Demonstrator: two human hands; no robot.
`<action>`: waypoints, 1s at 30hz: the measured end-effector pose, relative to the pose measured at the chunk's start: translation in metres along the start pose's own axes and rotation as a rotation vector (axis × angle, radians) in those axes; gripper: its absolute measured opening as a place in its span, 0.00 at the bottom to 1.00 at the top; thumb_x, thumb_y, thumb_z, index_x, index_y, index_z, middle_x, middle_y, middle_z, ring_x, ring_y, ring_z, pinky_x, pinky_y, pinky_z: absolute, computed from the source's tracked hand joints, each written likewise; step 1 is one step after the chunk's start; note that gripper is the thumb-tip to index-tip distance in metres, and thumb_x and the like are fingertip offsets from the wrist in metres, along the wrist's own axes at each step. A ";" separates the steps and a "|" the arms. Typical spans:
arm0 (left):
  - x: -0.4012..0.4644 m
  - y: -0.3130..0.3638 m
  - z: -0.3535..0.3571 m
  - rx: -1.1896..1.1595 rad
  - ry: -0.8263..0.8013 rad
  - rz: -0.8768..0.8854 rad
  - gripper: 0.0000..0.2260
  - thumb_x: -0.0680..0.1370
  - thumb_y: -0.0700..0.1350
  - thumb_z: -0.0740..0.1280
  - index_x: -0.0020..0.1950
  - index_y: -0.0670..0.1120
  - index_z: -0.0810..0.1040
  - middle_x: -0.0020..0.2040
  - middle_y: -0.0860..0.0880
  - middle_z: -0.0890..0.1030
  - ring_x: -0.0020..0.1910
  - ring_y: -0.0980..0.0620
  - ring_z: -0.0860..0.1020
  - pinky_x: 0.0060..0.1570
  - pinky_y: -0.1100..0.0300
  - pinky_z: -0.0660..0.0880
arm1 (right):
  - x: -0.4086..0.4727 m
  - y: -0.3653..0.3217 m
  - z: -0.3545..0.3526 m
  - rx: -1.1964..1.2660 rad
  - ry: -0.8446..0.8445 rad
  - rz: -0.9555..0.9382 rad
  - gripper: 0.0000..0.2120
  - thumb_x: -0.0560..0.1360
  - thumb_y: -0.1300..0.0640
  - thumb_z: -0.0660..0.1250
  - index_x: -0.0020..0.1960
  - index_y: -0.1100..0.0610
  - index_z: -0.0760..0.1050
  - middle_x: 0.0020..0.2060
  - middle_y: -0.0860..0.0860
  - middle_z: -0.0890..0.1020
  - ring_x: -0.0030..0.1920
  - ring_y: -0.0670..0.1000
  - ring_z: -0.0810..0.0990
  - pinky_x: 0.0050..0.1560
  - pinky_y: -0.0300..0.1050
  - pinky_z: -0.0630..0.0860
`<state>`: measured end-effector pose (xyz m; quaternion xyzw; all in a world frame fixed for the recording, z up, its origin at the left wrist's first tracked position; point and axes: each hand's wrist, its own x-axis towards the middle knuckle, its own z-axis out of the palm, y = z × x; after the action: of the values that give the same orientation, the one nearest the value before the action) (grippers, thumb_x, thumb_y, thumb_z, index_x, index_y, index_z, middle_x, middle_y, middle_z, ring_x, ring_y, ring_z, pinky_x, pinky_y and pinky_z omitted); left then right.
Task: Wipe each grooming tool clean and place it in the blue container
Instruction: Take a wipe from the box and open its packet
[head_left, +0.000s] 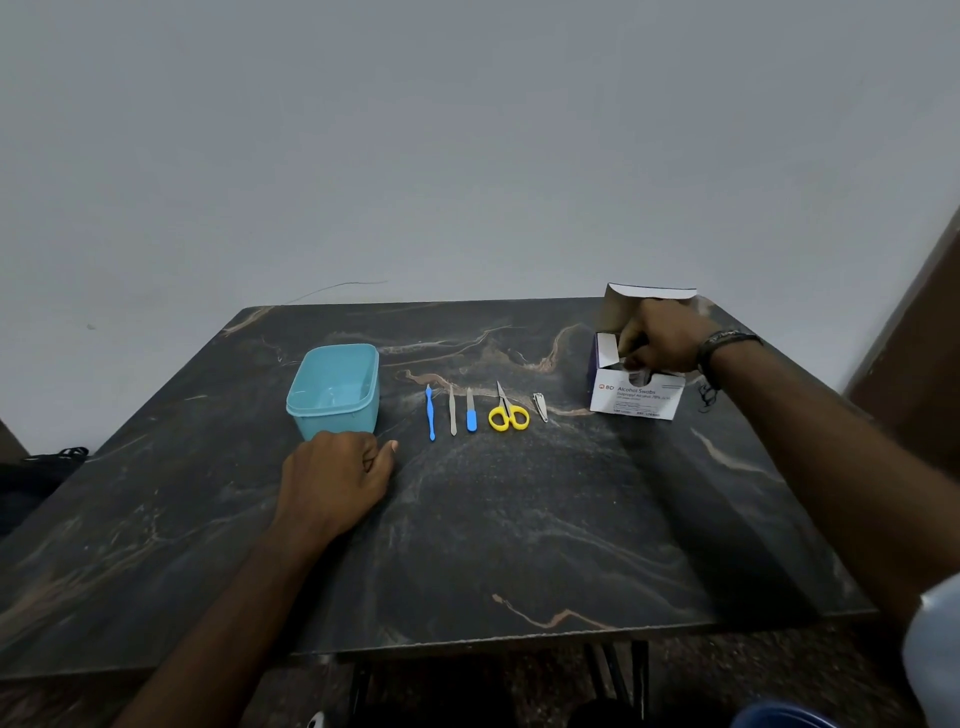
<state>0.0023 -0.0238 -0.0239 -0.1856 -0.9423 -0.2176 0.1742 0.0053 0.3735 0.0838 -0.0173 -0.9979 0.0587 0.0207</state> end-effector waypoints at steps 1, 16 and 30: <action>0.000 0.000 0.000 -0.001 0.002 0.000 0.22 0.78 0.56 0.64 0.28 0.46 0.72 0.23 0.51 0.73 0.25 0.53 0.73 0.30 0.60 0.70 | 0.000 0.001 0.000 -0.006 -0.006 -0.002 0.13 0.68 0.64 0.73 0.29 0.51 0.76 0.29 0.51 0.81 0.32 0.51 0.76 0.35 0.42 0.70; -0.001 0.002 -0.001 0.013 -0.004 0.001 0.21 0.79 0.55 0.64 0.28 0.46 0.72 0.24 0.50 0.73 0.25 0.54 0.72 0.28 0.63 0.64 | -0.007 -0.004 -0.004 -0.051 0.124 0.036 0.12 0.73 0.64 0.68 0.40 0.48 0.80 0.41 0.47 0.85 0.36 0.42 0.74 0.39 0.38 0.71; -0.001 0.001 0.000 0.001 -0.009 -0.013 0.21 0.79 0.56 0.64 0.29 0.46 0.72 0.24 0.50 0.74 0.26 0.53 0.73 0.28 0.62 0.66 | -0.035 -0.002 -0.012 0.030 0.288 -0.040 0.11 0.73 0.65 0.68 0.39 0.49 0.80 0.35 0.47 0.82 0.40 0.51 0.79 0.43 0.48 0.77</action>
<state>0.0034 -0.0230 -0.0235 -0.1802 -0.9443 -0.2177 0.1688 0.0403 0.3714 0.0950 -0.0055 -0.9838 0.0702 0.1650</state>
